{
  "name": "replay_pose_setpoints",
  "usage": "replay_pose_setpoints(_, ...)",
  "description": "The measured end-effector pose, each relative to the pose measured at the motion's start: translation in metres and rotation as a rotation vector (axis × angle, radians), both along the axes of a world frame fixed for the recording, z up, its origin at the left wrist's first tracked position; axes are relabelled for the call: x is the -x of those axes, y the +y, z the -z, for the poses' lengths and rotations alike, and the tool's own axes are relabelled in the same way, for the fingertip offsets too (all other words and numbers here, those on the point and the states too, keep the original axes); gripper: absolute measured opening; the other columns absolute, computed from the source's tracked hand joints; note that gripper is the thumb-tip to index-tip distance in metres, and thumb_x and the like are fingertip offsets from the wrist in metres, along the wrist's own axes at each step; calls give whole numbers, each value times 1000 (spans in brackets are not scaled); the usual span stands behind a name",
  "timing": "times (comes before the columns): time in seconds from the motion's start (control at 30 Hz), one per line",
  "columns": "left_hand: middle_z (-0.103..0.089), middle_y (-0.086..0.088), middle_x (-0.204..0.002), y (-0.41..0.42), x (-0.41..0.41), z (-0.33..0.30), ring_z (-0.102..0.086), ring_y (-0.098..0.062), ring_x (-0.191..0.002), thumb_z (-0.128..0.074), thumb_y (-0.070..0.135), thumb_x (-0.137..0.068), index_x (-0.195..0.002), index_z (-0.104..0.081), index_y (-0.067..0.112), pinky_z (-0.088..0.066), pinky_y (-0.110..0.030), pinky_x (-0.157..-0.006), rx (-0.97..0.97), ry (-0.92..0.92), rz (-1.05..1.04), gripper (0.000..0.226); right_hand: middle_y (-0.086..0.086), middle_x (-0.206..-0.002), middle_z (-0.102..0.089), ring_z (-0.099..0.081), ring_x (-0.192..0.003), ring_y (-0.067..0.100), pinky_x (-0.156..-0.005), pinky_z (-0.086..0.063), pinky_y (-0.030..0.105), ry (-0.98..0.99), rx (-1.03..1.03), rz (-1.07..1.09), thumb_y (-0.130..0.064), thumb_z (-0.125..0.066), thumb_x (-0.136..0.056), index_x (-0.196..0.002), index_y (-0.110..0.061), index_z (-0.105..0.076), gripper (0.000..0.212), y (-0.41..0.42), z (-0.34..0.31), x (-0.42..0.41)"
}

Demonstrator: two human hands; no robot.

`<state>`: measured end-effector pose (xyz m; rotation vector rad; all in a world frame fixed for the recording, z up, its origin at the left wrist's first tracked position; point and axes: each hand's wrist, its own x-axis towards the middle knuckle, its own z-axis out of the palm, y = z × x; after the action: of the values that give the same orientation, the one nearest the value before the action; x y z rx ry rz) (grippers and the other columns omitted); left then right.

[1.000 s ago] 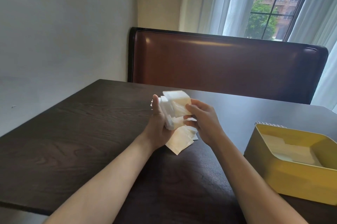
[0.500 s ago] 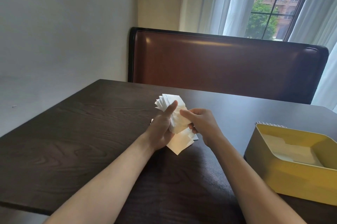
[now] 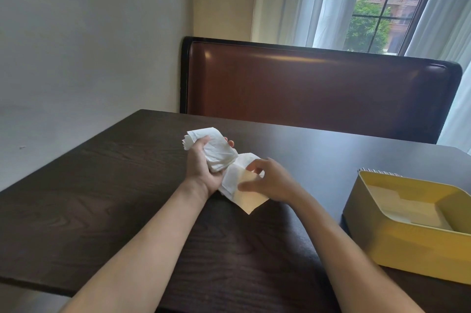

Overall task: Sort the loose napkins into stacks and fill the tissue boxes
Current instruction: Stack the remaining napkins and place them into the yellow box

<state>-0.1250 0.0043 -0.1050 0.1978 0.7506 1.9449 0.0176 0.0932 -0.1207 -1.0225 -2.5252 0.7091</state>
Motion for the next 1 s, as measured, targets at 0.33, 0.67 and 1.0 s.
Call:
replay_pose_setpoints(0.33,-67,-16,-108,-1,-4,-1,-71,-24,-90,-51,25,-100,-115,-62,3,-60,-34,-73,2,90,-19,29,2,-85,-67,-61,-72,11,-55,-45,21,180,185,258,-27,-82,-78,-80,-11,-74,18,9,-9,-10)
replay_pose_setpoints(0.67,-68,-12,-91,-2,-12,-2,-68,-23,-83,-49,36,-102,-106,-63,4,-60,-34,-70,55,95,30,35,8,-102,-67,-61,-88,21,-87,-56,39,236,78,324,-26,-59,-98,-97,-4,-71,26,17,-8,-10)
replay_pose_setpoints(1.0,-70,-8,-71,0,-16,-1,-67,-23,-76,-52,42,-101,-97,-63,6,-54,-38,-78,57,147,43,38,1,-80,-61,-56,-75,15,-63,-45,25,551,65,421,-15,-55,-94,-78,-10,-66,19,12,-16,-19)
